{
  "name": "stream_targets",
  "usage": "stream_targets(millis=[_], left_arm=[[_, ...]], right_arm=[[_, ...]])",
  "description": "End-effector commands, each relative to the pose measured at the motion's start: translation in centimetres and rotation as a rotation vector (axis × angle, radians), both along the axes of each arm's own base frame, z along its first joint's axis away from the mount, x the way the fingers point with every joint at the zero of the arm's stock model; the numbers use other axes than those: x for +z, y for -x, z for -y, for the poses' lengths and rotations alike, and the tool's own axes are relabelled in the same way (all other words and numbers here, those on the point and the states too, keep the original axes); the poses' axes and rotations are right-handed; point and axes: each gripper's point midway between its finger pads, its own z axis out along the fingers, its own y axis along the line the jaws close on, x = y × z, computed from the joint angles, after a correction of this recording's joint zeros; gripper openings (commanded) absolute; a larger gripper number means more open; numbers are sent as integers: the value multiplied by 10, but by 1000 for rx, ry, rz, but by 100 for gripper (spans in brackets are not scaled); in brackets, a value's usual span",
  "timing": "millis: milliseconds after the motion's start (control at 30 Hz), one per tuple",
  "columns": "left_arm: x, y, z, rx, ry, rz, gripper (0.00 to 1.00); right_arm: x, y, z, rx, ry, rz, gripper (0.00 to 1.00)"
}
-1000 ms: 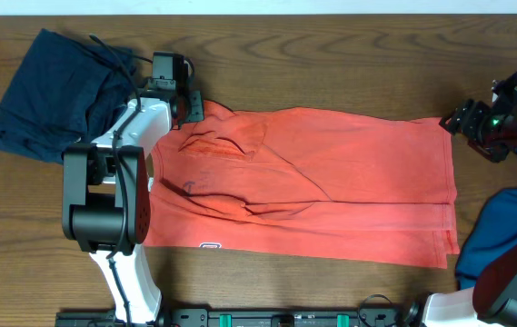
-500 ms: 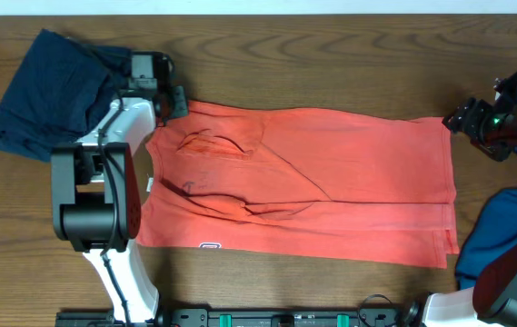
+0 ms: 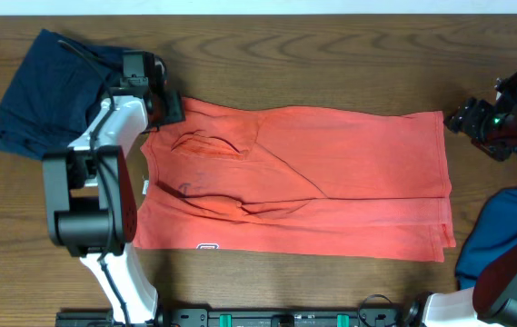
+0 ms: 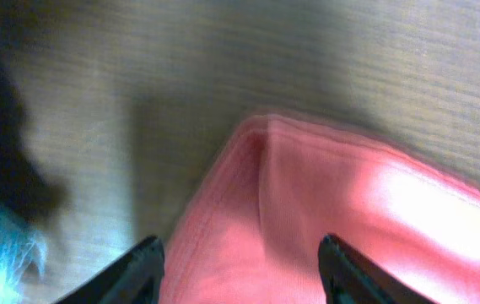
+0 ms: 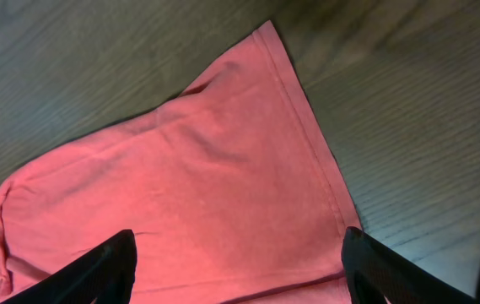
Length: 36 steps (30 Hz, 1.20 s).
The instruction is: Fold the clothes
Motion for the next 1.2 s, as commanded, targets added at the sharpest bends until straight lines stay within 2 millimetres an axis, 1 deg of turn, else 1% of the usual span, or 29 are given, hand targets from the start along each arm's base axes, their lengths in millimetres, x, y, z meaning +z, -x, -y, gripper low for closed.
stream_targets(millis=[0,100,167,300,400,433,533,633,667,700,800,833,900,933,1067,1167], left_arm=[[42,14,1,1,6,2,53],[30,52,2,33,22,-161,48],[20,72,2,51,28,-244,48],[1,94,4,79,40,-314,48],[-10,103,9,72,68,-335,37],[-12,103,9,72,67,-331,36],[-17,97,9,70,68,-295,36],[-19,93,10,67,77,-269,38],[-20,92,12,64,87,-263,41],[-19,90,15,59,104,-256,41],[-16,82,24,41,154,-222,41],[-16,79,23,40,153,-211,36],[-15,75,23,40,153,-193,12],[-14,73,23,39,152,-186,7],[-6,67,23,37,152,-166,6],[13,59,23,8,142,-119,6]], right_arm=[[-3,1,-3,19,9,-13,76],[-3,2,-3,19,7,-17,76],[-3,2,-3,19,7,-17,76],[-3,2,-3,19,7,-17,76],[-3,3,-3,19,6,-19,76],[-3,3,-3,19,6,-20,76],[-3,3,-3,19,6,-20,76],[-4,3,-3,19,6,-20,76],[-4,3,-3,19,6,-21,76],[-4,3,-3,19,6,-22,76],[-4,4,-4,19,5,-23,76],[-4,4,-4,20,5,-23,76],[-4,4,-4,19,5,-23,76],[-4,4,-4,19,4,-24,76],[-4,5,-4,19,2,-29,76],[-4,5,-4,19,2,-30,76]])
